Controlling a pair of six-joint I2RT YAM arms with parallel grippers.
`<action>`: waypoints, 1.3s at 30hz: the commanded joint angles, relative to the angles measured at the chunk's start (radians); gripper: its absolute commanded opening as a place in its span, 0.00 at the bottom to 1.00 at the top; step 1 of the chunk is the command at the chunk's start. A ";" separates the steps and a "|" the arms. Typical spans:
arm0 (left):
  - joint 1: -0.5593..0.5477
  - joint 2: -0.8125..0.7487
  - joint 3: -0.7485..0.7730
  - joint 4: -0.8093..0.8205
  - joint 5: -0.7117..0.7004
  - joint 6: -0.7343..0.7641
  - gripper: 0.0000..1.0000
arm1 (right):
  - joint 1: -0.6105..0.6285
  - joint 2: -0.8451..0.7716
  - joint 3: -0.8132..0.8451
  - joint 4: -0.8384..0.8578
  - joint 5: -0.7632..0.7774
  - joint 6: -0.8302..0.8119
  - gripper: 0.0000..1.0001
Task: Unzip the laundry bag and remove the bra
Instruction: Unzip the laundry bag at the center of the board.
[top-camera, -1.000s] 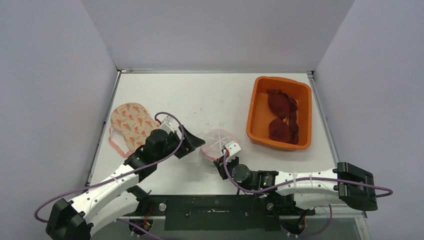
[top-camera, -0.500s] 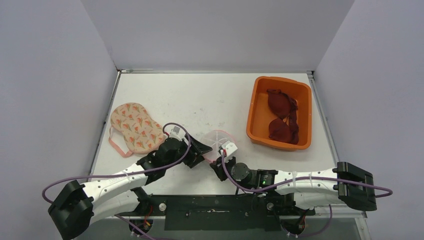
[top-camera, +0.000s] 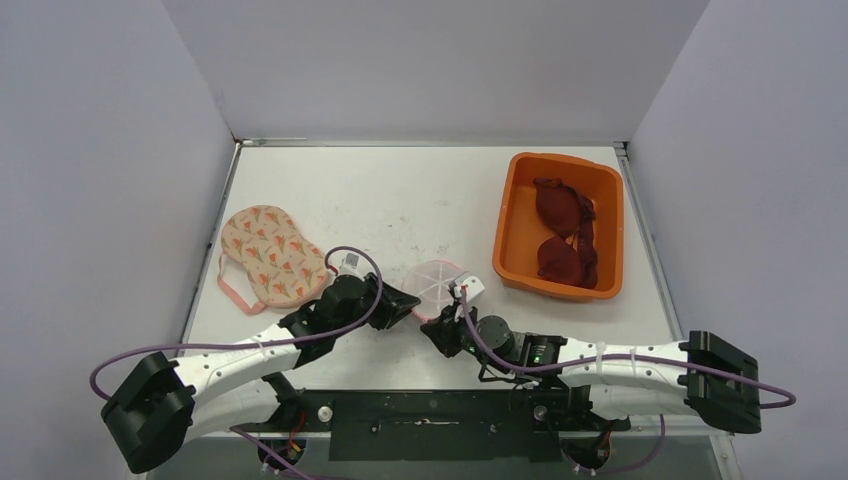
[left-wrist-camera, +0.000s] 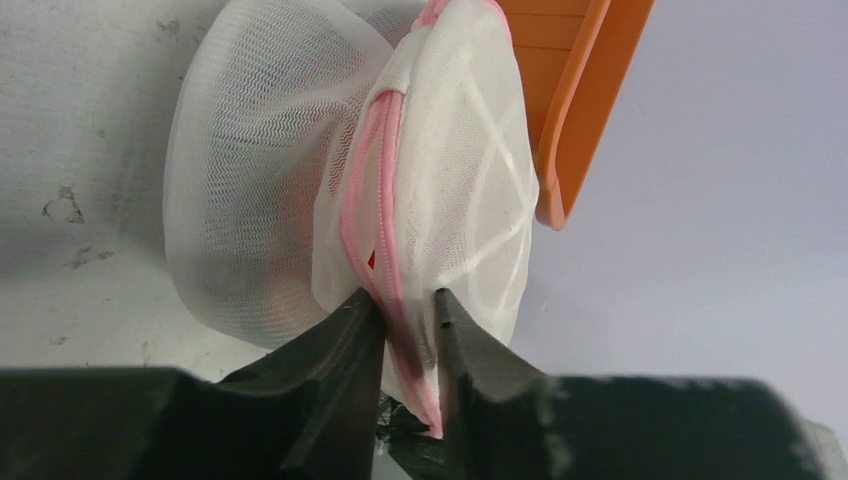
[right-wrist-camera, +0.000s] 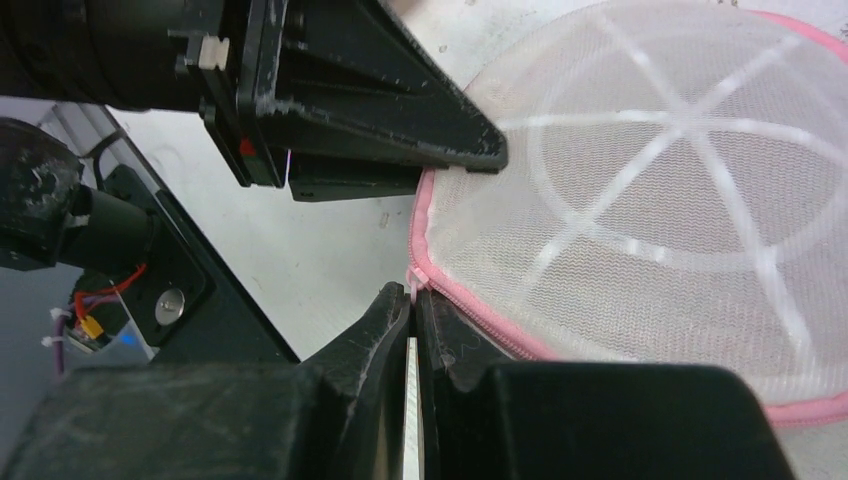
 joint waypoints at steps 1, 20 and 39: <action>-0.005 0.013 0.012 0.079 -0.028 0.015 0.17 | -0.026 -0.049 -0.012 0.054 -0.056 0.054 0.05; 0.018 -0.086 0.054 -0.043 -0.086 0.138 0.00 | -0.058 -0.148 -0.009 -0.115 0.088 0.076 0.05; 0.203 -0.018 0.339 -0.110 0.249 0.500 0.00 | -0.031 -0.214 0.080 -0.083 0.061 -0.090 0.05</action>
